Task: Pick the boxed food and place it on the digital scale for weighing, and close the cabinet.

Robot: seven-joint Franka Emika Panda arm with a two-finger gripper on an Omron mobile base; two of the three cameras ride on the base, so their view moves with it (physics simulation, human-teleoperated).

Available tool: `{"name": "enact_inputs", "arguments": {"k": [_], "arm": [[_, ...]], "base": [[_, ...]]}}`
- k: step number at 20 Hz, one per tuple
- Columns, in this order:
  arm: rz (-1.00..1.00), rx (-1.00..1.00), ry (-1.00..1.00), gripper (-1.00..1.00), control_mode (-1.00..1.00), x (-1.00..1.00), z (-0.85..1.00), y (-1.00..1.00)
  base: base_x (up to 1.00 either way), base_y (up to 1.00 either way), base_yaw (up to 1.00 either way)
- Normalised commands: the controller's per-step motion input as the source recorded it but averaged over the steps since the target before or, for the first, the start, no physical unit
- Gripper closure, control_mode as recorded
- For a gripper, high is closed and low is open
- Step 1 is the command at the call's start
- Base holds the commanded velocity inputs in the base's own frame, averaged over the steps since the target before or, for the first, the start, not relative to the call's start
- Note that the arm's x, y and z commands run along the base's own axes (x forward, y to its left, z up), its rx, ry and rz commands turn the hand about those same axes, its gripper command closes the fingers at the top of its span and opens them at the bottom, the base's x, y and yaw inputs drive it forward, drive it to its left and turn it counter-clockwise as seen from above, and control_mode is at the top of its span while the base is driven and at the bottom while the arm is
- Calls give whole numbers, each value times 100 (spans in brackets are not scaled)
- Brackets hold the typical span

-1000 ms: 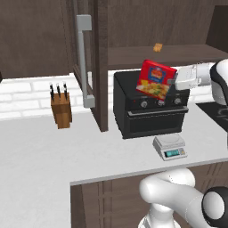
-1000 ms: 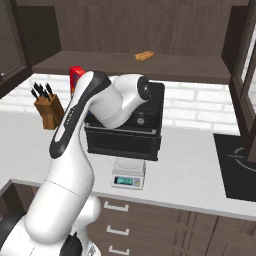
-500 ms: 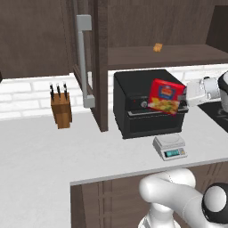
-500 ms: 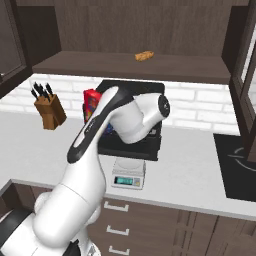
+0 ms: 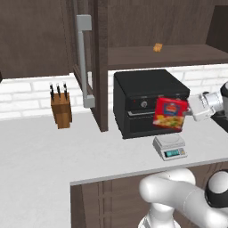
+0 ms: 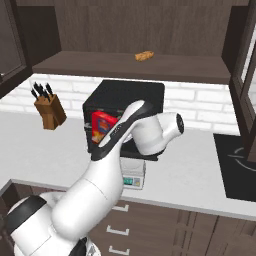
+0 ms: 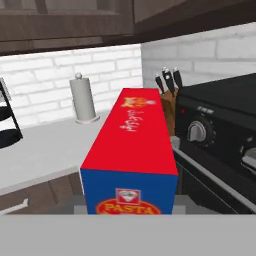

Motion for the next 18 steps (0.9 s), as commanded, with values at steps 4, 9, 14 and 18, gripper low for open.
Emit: {"name": "enact_inputs", "arguments": {"k": [4,9,14,18], "arm": [[10,0,1,100,-100,2,-37,-42],[7,0,0,100,-100,6,-42,-25],[1,0,-2,100,-100,15,-30,-31],[0,0,3,100,-100,26,-47,-31]], "base": [[0,0,0],[0,0,0],[0,0,0],[0,0,0]]}}
